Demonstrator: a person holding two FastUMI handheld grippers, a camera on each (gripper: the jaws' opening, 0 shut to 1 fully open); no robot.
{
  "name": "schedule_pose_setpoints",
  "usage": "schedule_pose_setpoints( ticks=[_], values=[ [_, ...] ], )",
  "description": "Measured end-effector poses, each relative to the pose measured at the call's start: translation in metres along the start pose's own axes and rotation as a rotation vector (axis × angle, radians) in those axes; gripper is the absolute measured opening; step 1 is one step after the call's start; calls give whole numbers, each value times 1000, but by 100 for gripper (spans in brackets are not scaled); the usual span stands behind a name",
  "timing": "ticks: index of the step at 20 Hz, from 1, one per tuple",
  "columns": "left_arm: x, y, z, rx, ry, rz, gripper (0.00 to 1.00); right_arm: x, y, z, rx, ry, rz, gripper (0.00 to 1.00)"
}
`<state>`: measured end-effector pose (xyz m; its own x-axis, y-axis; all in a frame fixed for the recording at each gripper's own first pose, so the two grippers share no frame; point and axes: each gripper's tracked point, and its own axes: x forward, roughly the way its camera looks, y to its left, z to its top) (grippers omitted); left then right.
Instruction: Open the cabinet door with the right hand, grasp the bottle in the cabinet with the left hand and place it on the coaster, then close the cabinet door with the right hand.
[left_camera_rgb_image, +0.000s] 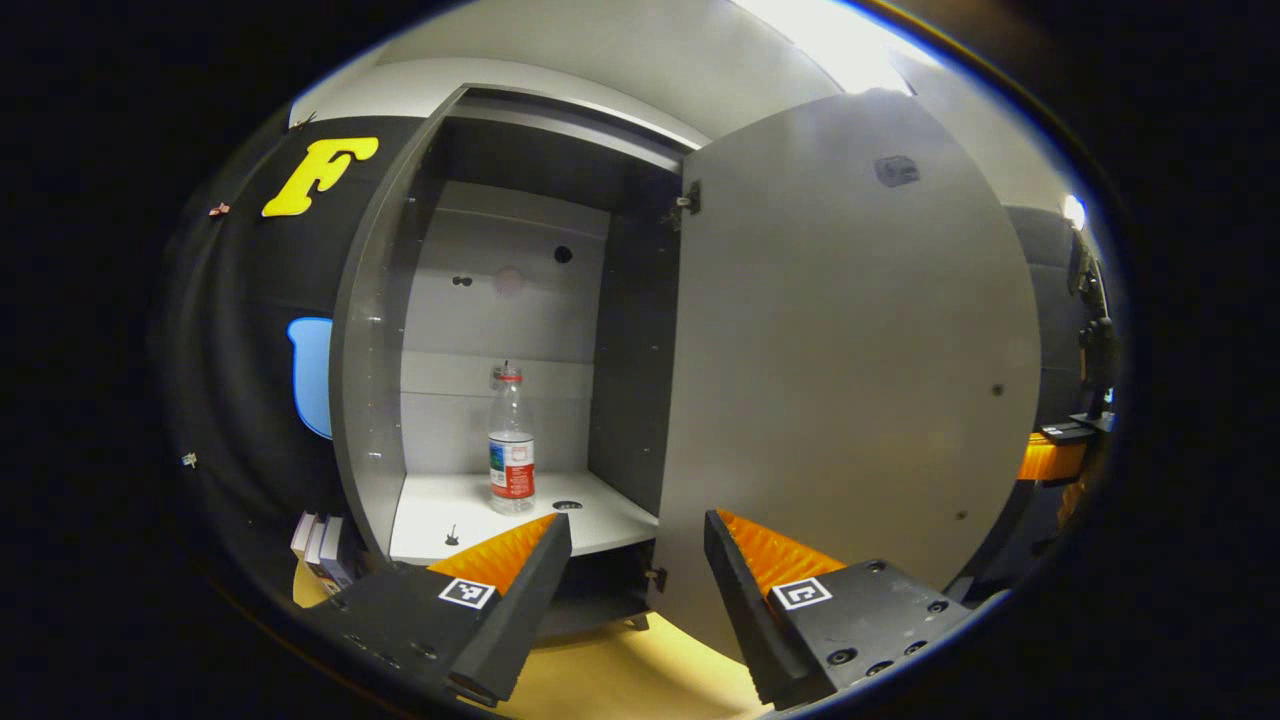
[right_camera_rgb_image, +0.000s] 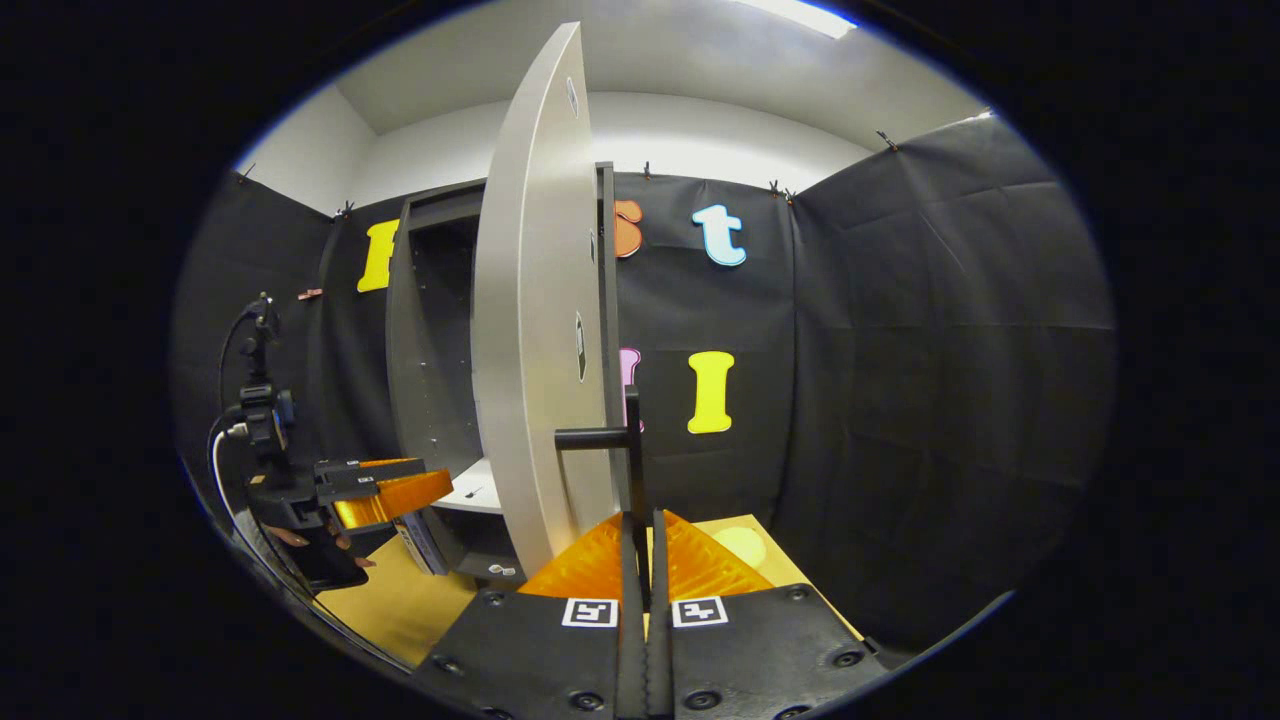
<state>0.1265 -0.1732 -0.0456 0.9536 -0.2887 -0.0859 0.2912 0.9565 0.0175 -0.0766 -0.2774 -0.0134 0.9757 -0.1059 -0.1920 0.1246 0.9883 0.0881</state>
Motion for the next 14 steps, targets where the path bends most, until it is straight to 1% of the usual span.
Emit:
schedule_pose_setpoints(
  ticks=[2,4,5,6,7,8,11,13,14],
  values=[
    [11,11,1,2,-2,22,86,-8,-10,5,-14,-17,-18,5],
    [22,24,0,15,2,44,86,-22,-10,16,8,-43,-10,5],
    [29,30,1,22,-1,56,85,-26,-21,19,4,-59,-46,5],
    [36,36,3,29,-8,71,81,-30,-36,22,-9,-69,-90,9],
    [43,41,6,32,-17,85,81,-36,-53,20,-15,-75,-135,5],
    [51,47,8,38,-29,95,85,-39,-67,19,-14,-78,-179,5],
    [77,65,20,81,-68,131,85,-53,-130,20,-71,-106,-402,5],
    [95,72,18,102,-77,152,85,-61,-150,20,-101,-107,-496,13],
    [105,76,17,99,-80,153,80,-61,-161,18,-109,-107,-530,17]
  ],
)
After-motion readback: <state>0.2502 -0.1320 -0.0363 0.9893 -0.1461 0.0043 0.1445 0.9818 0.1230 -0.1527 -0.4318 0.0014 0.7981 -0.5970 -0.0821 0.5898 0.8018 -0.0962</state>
